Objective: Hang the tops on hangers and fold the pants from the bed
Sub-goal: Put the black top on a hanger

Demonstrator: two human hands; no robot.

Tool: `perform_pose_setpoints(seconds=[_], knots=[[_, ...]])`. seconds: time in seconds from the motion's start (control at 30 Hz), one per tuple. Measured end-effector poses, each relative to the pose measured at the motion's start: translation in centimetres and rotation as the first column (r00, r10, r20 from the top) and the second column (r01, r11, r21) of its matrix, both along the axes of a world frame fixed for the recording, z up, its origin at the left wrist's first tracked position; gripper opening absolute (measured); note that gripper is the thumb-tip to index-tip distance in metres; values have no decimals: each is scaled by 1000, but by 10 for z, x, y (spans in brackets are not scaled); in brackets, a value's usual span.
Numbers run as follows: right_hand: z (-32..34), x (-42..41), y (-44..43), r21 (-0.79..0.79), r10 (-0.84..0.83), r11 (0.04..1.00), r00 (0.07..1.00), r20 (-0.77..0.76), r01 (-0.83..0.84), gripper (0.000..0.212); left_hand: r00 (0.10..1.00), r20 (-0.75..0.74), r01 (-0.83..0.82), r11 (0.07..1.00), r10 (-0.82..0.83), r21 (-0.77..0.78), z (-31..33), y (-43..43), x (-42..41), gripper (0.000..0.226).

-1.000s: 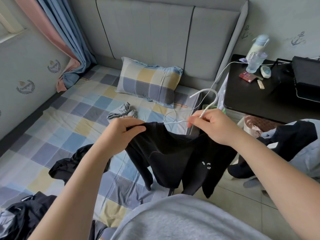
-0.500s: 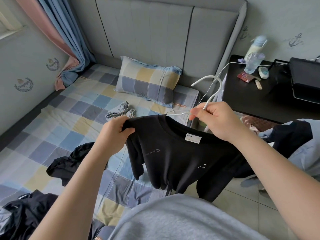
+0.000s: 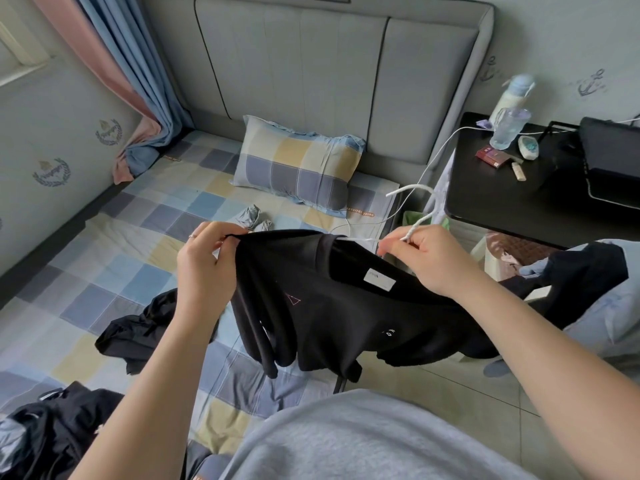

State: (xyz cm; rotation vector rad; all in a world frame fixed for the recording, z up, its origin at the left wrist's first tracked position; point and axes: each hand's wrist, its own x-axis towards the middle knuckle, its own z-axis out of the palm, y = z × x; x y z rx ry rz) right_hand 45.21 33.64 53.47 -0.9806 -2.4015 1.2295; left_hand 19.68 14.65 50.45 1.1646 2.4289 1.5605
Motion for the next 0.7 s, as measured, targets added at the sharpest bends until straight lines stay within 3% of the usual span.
perform_pose_setpoints(seconds=[0.1, 0.2, 0.3, 0.43, 0.7], knots=[[7, 1, -11, 36, -6, 999, 988, -157, 11, 20, 997, 63, -44, 998, 47, -49, -3, -2, -4, 32], [15, -1, -18, 60, 21, 998, 975, -220, -8, 19, 996, 64, -57, 995, 62, -82, 1, -1, -5, 31], [20, -7, -20, 80, 32, 997, 972, -231, -14, 18, 993, -54, 94, 984, -104, -153, 10, 1, 1, 37], [23, -13, -23, 119, 63, 992, 975, -212, -38, 22, 932, -95, 313, 911, -348, -270, 25, 9, 10, 23], [22, -17, -17, 87, 65, 995, 973, -220, -46, 27, 892, -58, 406, 850, -449, -334, 38, 20, 17, 20]])
